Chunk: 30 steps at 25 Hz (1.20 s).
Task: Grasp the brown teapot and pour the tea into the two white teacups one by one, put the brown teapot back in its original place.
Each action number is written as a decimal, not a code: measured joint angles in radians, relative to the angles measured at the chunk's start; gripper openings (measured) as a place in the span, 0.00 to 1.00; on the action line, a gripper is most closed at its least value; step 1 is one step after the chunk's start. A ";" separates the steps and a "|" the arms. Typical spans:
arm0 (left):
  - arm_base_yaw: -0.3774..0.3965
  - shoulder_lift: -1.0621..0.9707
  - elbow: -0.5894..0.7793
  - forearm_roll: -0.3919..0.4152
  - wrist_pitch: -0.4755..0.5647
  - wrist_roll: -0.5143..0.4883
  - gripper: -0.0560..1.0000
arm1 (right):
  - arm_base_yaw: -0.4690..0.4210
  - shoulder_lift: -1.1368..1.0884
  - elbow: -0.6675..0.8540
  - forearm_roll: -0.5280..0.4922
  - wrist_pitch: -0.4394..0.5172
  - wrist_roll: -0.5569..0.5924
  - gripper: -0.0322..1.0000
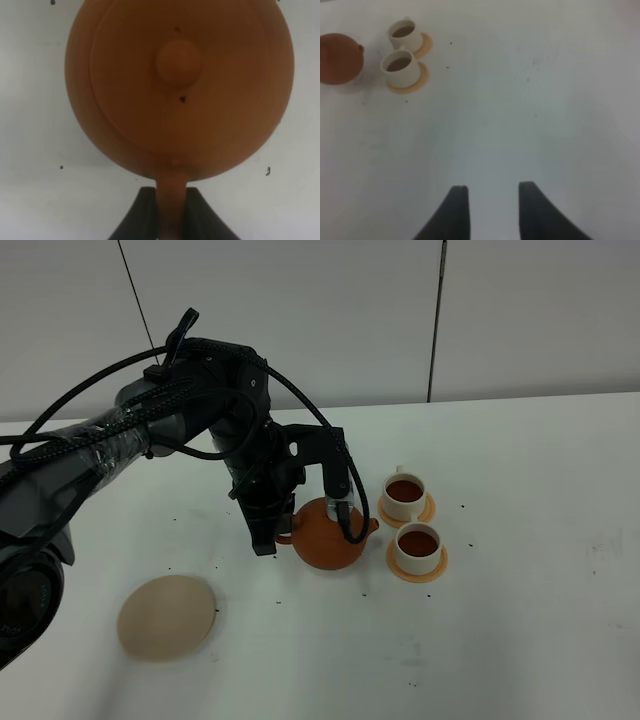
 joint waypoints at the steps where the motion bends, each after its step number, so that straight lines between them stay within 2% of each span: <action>1: 0.000 0.000 0.000 0.000 0.000 0.000 0.21 | 0.000 0.000 0.000 0.000 0.000 -0.001 0.26; 14: 0.000 -0.013 0.000 0.000 0.005 0.001 0.21 | 0.000 0.000 0.000 0.000 0.000 0.000 0.26; 18: 0.001 -0.067 0.000 0.015 0.037 -0.089 0.21 | 0.000 0.000 0.000 0.000 0.000 -0.001 0.26; 23: 0.029 -0.125 0.000 0.029 0.137 -0.229 0.21 | 0.000 0.000 0.000 0.000 0.000 0.000 0.26; 30: 0.068 -0.177 0.001 0.039 0.140 -0.466 0.21 | 0.000 0.000 0.000 0.000 0.000 0.000 0.26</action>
